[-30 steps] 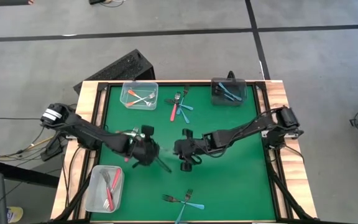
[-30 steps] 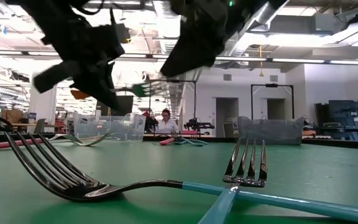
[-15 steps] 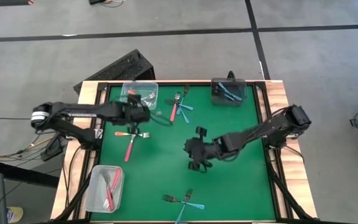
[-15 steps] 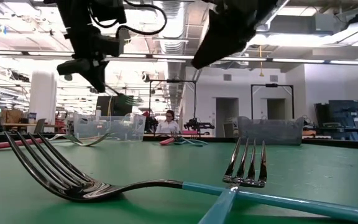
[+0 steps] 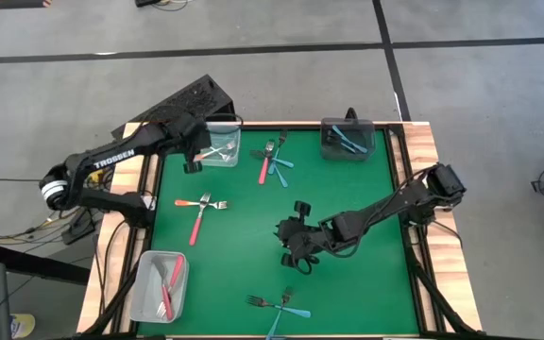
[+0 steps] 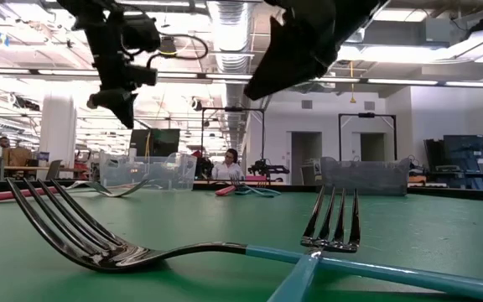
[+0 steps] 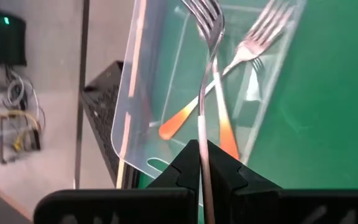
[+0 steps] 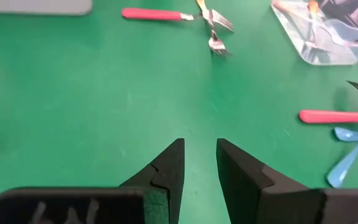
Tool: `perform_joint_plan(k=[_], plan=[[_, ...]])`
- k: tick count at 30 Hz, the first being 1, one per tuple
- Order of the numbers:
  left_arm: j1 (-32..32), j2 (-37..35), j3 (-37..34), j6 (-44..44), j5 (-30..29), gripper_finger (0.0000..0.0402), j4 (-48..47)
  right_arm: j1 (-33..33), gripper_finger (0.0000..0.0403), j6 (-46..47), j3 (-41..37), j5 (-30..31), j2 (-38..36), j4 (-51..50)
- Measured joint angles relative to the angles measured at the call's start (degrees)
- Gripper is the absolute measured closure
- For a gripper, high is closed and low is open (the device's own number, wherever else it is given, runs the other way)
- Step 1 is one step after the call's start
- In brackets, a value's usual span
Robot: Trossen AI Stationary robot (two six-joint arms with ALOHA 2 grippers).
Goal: Sort silverware by color (type)
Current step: Put the orange fork into the transparent bin, then put the blue fork into the black bin
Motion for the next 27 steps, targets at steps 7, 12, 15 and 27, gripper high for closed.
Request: perform_joint_plan(k=[7,12,15,27], plan=[[2.7,6.9,0.0,3.3,1.4,0.0402,2.2,-0.2,0.0285,-0.1,0.0,0.0,0.0,0.5],[3.8,11.3,0.0,6.9,0.9,0.0401,5.3,-0.8,0.0285,-0.1,0.0,0.0,0.0,0.6],[4.6,12.7,0.0,6.8,1.5,0.0396,7.9,-1.0,0.0285,0.8,0.0,-0.1,0.0,0.6],[6.0,12.8,0.0,6.3,-5.9,0.0264,13.0,-2.0,0.0285,2.0,0.0,-0.2,0.0,0.4]])
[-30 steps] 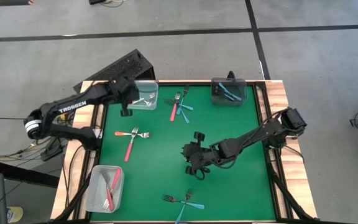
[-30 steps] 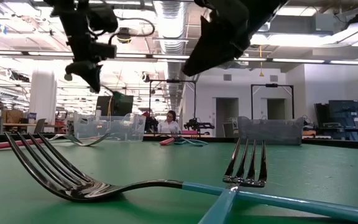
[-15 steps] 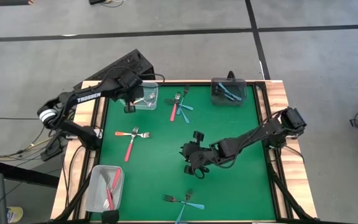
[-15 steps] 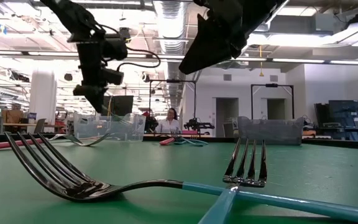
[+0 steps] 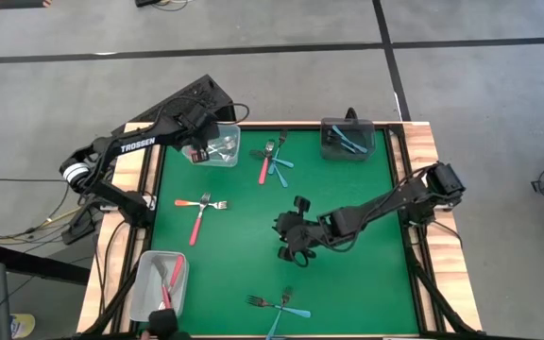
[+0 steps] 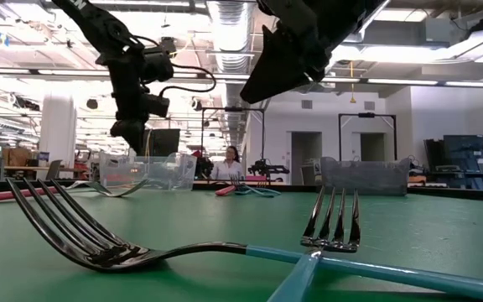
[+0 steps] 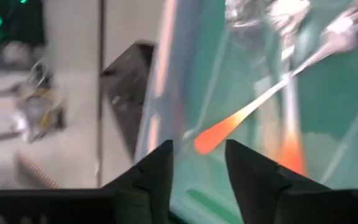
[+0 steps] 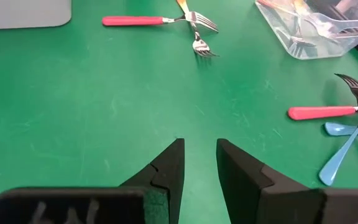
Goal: Sort silverware by color (type)
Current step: Put the blue fork into the black bin
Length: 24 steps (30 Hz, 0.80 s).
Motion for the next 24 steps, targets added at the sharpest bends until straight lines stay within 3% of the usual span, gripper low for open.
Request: perform_joint_plan(k=[3,6,11,14,18,24], plan=[[-0.9,-0.5,0.0,-3.7,-6.0,0.024,-1.6,0.0,0.0285,0.5,0.0,0.0,0.0,-0.1],[-2.7,-2.0,0.0,-10.5,-6.2,0.0234,-4.7,-0.1,0.0285,1.6,0.0,0.0,0.0,-0.8],[-7.7,-6.2,0.0,-25.4,5.5,0.0243,-7.6,-0.7,0.0285,7.5,0.0,-2.6,0.0,-4.3],[-13.3,-8.8,0.0,-30.0,12.4,0.0259,-7.2,-0.3,0.0285,7.6,0.0,-4.9,0.0,-4.7],[-23.1,-11.1,0.0,-33.6,15.2,0.0283,-5.4,1.8,0.0285,4.8,0.0,-6.6,0.0,-4.7],[-38.6,-11.9,0.0,-42.5,16.1,0.031,-3.3,5.0,0.0285,3.2,0.0,-16.4,0.0,-4.0]])
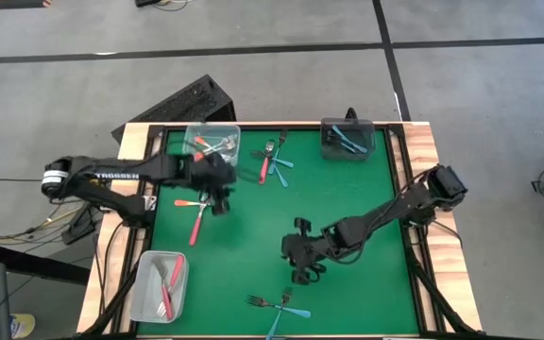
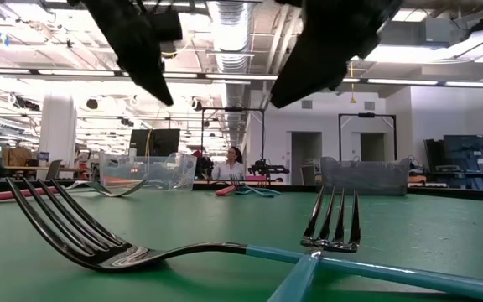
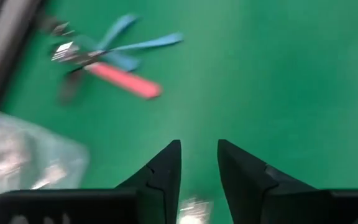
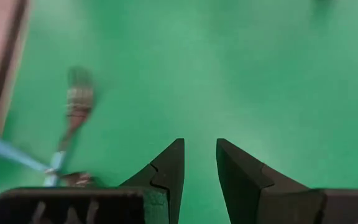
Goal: Sort silverware by color (type)
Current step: Put the blue fork into the black bin
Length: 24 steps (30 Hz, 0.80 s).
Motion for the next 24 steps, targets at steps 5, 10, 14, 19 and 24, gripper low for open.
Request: perform_joint_plan(k=[5,10,14,19,24], plan=[[-11.3,1.4,0.0,-7.8,-0.3,0.0322,2.2,1.6,0.0285,9.3,0.0,-1.1,0.0,0.3],[-21.7,4.0,-2.1,-13.2,-5.0,0.0321,13.8,2.5,0.0268,11.6,0.1,-2.3,1.7,2.3],[-27.5,5.3,-6.0,-14.0,-5.8,0.0308,27.8,3.9,0.0238,15.3,0.2,-6.5,4.7,4.9],[-32.1,6.3,-9.1,-17.4,-8.1,0.0281,34.4,4.3,0.0198,18.5,0.1,-12.6,9.4,7.9],[-34.8,8.7,-9.6,-21.5,-11.7,0.0256,32.5,4.3,0.0187,20.8,0.1,-13.7,11.5,7.6]])
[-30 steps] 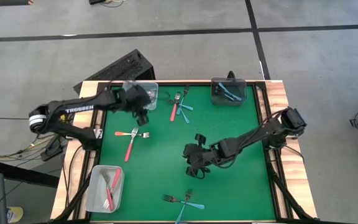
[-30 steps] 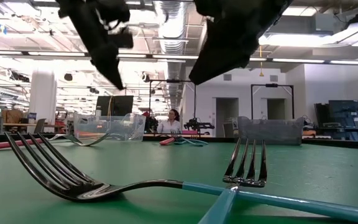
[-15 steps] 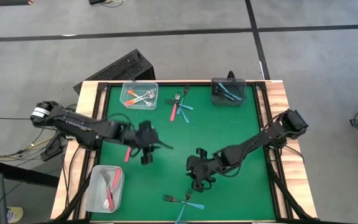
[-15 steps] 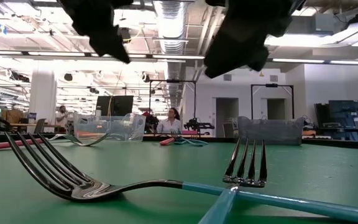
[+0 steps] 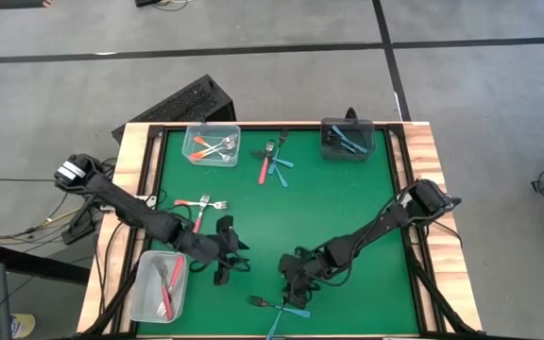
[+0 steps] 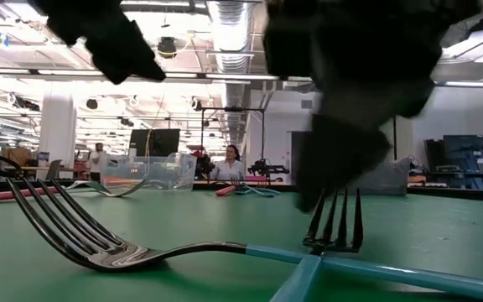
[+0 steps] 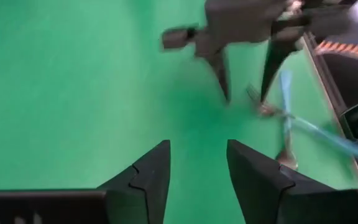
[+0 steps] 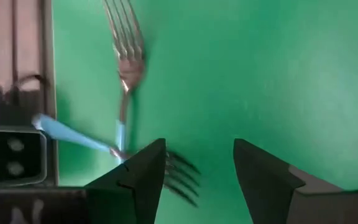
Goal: Sort silverware by color (type)
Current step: Put the blue fork into the black bin
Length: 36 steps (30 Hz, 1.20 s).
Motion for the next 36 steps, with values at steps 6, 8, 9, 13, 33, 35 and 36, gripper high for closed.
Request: perform_joint_plan(k=[6,8,9,13,33,35,36], plan=[[-0.3,3.1,0.3,-1.7,0.9,0.024,0.2,0.3,0.0213,0.4,-0.2,-0.3,-0.4,-2.1],[-0.2,3.1,0.1,-1.7,0.8,0.0239,-1.1,0.4,0.0227,0.4,-0.2,-1.6,-0.4,-1.4],[-0.1,3.1,0.1,-1.7,0.7,0.0239,-0.5,0.4,0.0236,0.4,-0.1,-2.5,-0.4,-1.7],[0.2,3.1,0.2,-1.5,-0.2,0.0239,1.1,0.7,0.0271,0.4,-0.1,-5.2,0.7,-2.7],[0.3,3.2,0.2,1.6,-2.2,0.0239,3.7,-0.2,0.0396,-9.8,-0.2,13.6,-9.4,-12.4],[0.3,3.2,0.2,1.6,-2.5,0.0239,5.0,-0.2,0.0396,-11.3,-0.1,16.3,-11.5,-12.7],[0.3,3.2,0.2,1.6,-2.5,0.0239,5.1,-0.2,0.0395,-11.6,-0.1,16.4,-12.5,-13.5]])
